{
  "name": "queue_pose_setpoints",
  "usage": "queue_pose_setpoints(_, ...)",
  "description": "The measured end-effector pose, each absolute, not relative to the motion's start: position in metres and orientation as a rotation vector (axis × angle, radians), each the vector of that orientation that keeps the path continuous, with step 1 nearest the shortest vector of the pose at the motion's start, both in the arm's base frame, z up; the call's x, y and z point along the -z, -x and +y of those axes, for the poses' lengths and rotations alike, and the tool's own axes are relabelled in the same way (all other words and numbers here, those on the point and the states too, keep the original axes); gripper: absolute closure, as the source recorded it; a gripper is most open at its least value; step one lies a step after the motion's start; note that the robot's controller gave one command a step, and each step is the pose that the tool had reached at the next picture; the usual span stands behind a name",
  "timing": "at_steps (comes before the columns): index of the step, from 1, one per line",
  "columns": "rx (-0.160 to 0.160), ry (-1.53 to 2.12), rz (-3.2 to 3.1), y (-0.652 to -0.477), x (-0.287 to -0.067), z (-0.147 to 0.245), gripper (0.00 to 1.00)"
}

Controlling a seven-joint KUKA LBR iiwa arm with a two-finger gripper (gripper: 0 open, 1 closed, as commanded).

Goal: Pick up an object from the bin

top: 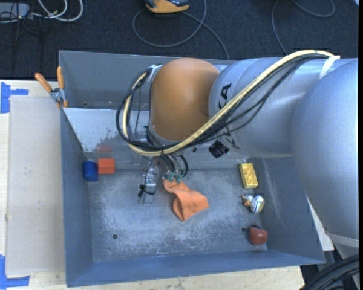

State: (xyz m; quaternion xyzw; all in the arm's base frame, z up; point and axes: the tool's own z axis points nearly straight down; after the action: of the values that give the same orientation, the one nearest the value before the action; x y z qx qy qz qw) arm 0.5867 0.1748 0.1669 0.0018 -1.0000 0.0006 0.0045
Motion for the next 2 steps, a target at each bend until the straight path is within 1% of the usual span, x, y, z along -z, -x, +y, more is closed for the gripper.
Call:
queue_pose_setpoints(1,0.0,0.0,-3.14,-0.588,-0.172,0.174,0.0)
queue_pose_setpoints(2,0.002,0.065,-3.141,-0.574,-0.169,0.164,0.0)
